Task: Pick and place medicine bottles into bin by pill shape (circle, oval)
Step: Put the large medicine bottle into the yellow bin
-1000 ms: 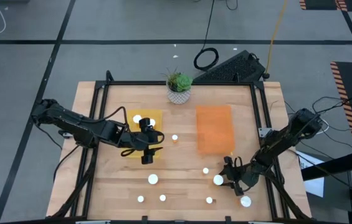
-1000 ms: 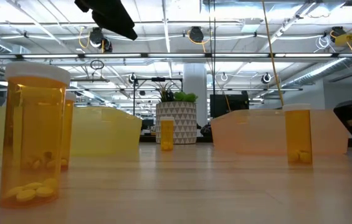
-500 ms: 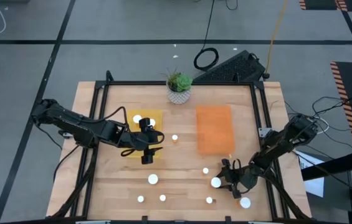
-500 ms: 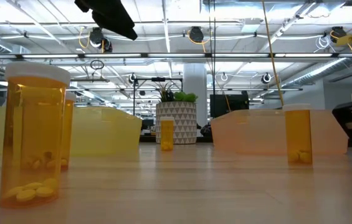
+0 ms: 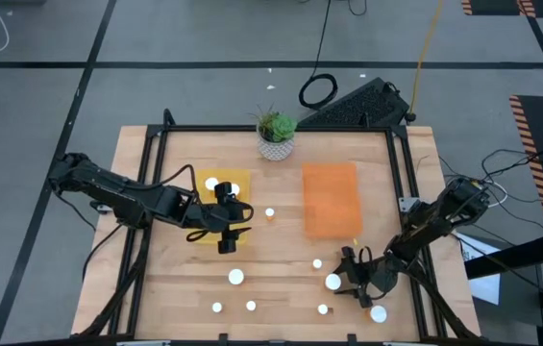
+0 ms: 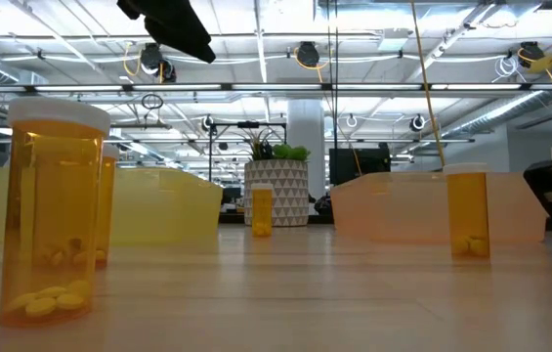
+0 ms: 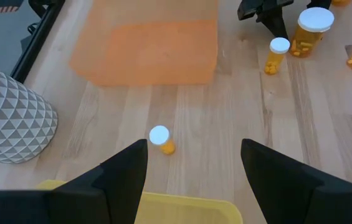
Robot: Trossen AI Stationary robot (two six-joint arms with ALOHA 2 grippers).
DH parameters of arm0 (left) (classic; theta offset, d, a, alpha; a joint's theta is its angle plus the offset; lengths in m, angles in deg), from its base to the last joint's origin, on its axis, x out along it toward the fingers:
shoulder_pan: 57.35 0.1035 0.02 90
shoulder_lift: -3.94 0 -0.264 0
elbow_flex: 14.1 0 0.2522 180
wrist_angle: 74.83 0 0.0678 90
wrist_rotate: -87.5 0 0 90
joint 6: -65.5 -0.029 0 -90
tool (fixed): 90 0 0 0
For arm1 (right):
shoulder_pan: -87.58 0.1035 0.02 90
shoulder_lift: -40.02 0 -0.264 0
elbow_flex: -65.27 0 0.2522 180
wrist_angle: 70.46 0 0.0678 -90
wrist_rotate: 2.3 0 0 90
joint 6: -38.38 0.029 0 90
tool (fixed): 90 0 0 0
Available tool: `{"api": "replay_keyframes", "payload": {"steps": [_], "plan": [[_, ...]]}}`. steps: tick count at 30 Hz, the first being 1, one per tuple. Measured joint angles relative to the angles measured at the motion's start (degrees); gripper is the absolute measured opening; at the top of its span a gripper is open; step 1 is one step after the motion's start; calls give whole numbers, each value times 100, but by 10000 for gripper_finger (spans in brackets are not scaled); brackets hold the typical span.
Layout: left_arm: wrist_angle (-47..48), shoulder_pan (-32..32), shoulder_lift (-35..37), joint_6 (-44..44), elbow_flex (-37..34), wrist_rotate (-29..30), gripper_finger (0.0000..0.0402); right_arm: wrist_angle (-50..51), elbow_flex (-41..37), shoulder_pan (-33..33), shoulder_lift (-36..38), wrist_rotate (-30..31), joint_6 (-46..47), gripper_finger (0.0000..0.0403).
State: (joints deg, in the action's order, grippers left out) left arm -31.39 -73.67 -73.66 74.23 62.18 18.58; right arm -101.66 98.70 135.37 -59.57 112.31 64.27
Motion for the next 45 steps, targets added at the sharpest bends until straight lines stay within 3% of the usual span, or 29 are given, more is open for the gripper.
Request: {"api": "replay_keyframes", "payload": {"steps": [19,45], "plan": [[-138,28,0,-107,0,4,262,-170,-3,-133,-4,58,-114,171],[-622,18,0,-50,0,4,262,-645,324,-193,81,-97,66,173]]}}
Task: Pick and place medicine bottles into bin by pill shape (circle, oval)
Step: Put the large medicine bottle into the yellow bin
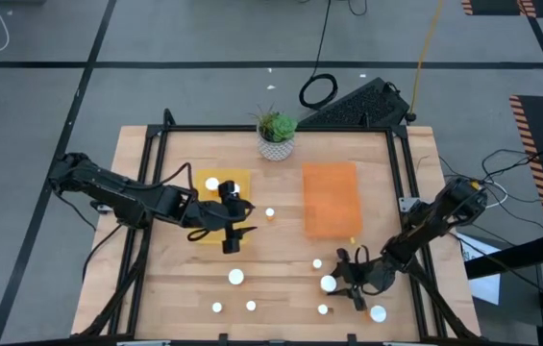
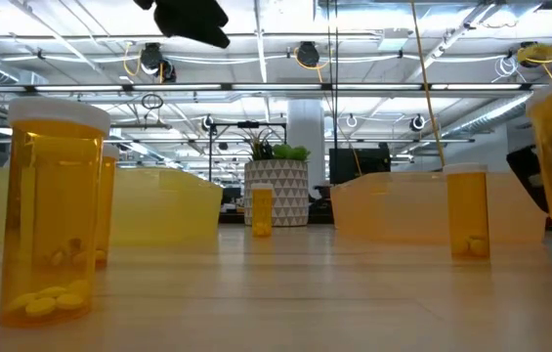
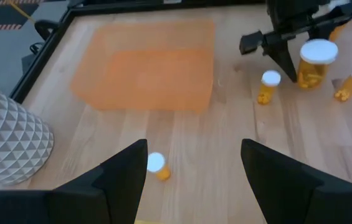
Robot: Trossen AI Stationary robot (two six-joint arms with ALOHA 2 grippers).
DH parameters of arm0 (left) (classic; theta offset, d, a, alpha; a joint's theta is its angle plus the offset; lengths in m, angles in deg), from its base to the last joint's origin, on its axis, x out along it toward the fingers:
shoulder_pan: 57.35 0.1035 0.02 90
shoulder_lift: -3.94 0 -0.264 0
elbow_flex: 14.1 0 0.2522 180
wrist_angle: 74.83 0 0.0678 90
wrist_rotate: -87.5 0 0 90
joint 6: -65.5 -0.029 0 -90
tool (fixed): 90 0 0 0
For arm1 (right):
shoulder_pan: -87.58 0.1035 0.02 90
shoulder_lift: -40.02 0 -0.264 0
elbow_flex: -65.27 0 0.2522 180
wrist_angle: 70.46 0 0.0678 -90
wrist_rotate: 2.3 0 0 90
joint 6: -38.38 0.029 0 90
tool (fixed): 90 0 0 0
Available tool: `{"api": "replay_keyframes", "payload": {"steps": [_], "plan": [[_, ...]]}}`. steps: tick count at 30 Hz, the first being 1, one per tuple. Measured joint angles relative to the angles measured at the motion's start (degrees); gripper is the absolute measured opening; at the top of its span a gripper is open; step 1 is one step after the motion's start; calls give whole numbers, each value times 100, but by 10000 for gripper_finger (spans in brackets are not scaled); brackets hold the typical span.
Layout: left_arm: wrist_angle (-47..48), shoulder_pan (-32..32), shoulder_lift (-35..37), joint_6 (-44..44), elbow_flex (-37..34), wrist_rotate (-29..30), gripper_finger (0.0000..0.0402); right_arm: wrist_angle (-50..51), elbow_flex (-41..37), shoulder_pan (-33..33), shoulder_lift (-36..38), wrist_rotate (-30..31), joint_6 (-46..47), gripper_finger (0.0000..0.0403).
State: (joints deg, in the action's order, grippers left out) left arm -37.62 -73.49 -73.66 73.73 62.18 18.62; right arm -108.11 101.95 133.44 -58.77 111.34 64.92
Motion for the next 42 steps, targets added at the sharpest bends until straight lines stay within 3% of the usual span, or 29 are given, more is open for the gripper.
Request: {"api": "replay_keyframes", "payload": {"steps": [10,22,30,36,42], "plan": [[-165,-7,0,-50,0,0,262,2029,650,-385,918,-5,-48,173],[-675,-245,-39,-356,169,-1,278,2883,1239,-1064,1510,13,-594,173],[-18,-500,-935,-553,1286,-4,346,3524,1722,-1613,1515,10,-790,173],[911,-512,-1995,-666,2562,-2,351,3633,1858,-1883,1515,6,-970,173],[1522,-498,-2686,-665,3383,82,351,3680,1854,-2033,1513,8,-1098,173]]}}
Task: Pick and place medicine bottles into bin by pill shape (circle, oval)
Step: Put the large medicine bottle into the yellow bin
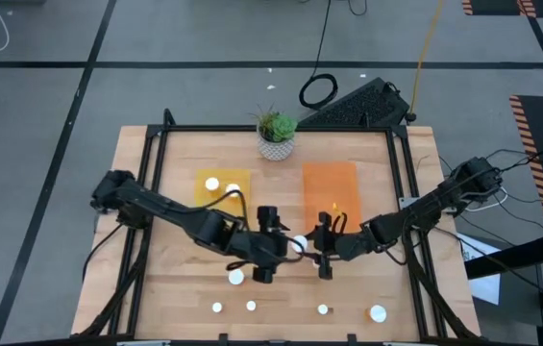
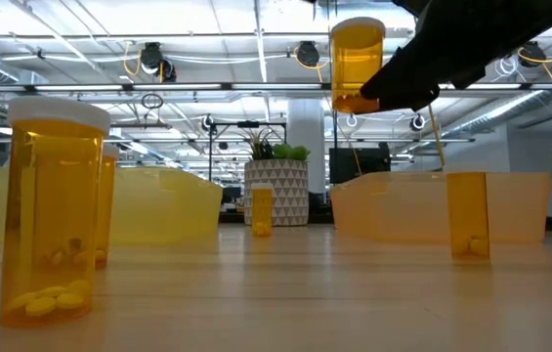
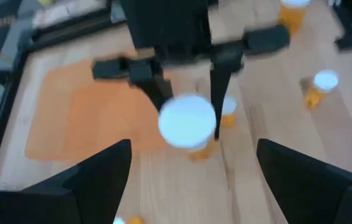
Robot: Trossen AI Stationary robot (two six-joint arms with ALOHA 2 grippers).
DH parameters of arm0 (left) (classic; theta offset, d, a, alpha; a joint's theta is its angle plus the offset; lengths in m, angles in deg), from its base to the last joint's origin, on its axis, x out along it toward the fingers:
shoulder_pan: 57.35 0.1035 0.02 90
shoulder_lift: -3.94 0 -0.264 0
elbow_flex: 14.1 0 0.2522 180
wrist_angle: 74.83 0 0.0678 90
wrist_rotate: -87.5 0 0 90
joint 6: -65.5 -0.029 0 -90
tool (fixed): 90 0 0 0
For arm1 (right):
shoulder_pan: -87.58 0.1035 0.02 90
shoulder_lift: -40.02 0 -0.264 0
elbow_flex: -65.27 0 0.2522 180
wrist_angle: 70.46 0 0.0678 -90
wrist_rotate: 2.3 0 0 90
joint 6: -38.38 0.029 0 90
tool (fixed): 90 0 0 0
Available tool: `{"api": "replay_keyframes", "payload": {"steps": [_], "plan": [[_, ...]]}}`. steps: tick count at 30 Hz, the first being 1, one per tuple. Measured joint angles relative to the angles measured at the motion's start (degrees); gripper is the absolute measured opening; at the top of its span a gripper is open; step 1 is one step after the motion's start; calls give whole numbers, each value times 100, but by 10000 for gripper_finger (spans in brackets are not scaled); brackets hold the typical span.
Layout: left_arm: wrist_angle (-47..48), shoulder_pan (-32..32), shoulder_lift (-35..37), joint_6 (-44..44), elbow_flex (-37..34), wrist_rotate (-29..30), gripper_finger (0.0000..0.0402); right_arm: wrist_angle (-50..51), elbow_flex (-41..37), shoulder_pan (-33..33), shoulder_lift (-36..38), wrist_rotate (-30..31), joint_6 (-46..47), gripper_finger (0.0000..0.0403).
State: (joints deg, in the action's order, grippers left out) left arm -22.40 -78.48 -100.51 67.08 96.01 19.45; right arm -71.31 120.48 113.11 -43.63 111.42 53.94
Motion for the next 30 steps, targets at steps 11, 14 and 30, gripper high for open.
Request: {"api": "replay_keyframes", "payload": {"steps": [11,14,30], "plan": [[35,177,-521,7,425,-133,351,-37,-4,-8,-1,9,-76,173],[-104,243,-588,-97,424,-311,351,-50,-4,-8,-1,9,-87,173],[-244,412,-867,-109,422,-571,351,-98,-4,-8,-1,22,-150,173]]}}
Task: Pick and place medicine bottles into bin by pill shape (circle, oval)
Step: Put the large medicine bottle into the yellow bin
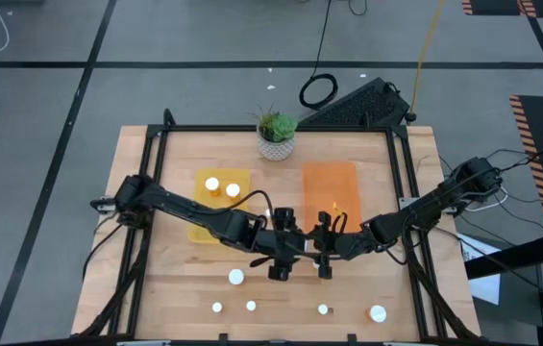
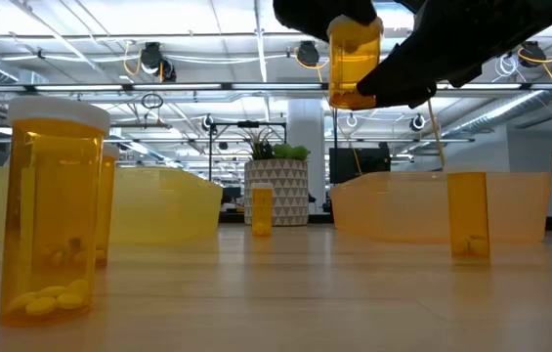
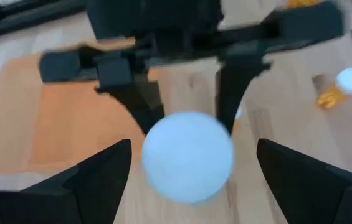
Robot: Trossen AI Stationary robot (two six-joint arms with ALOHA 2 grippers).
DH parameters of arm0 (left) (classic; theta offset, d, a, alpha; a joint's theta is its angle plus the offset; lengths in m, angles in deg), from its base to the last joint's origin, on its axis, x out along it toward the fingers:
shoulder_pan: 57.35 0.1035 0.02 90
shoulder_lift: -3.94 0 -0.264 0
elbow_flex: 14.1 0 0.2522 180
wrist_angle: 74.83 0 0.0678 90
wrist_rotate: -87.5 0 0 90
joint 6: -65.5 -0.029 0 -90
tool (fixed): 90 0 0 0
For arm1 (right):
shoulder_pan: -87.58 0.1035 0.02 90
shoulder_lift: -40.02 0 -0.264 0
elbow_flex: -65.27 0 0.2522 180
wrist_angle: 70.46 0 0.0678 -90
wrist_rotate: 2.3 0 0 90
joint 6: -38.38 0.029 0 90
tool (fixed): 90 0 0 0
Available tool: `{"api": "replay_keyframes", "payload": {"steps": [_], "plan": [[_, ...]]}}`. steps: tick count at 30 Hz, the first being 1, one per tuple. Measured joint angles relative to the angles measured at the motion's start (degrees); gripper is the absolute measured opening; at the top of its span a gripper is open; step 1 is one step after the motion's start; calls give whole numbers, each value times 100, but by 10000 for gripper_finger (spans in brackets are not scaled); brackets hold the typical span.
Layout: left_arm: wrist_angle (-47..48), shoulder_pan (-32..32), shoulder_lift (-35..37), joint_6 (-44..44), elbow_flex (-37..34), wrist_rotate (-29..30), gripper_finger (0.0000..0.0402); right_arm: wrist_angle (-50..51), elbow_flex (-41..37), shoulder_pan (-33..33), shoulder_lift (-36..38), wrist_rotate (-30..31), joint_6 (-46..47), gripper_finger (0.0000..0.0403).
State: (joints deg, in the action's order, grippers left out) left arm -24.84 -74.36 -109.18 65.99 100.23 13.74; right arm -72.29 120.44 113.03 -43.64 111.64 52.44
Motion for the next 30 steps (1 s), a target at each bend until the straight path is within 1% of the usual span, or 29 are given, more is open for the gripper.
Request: {"api": "replay_keyframes", "payload": {"steps": [3,5,13,18,22,30], "plan": [[17,24,-35,14,-8,-45,350,1,0,0,0,0,0,173],[-20,28,-58,15,-4,-75,341,2,0,0,0,0,0,173],[-3,34,-72,17,-6,-137,262,2,0,0,0,0,-2,173],[0,34,-72,20,-6,-128,230,5,0,2,0,-4,-16,173],[-1,32,-72,26,-6,-126,218,4,0,2,1,0,-22,173],[-2,32,-72,22,-6,-118,218,3,0,5,0,33,-170,179]]}}
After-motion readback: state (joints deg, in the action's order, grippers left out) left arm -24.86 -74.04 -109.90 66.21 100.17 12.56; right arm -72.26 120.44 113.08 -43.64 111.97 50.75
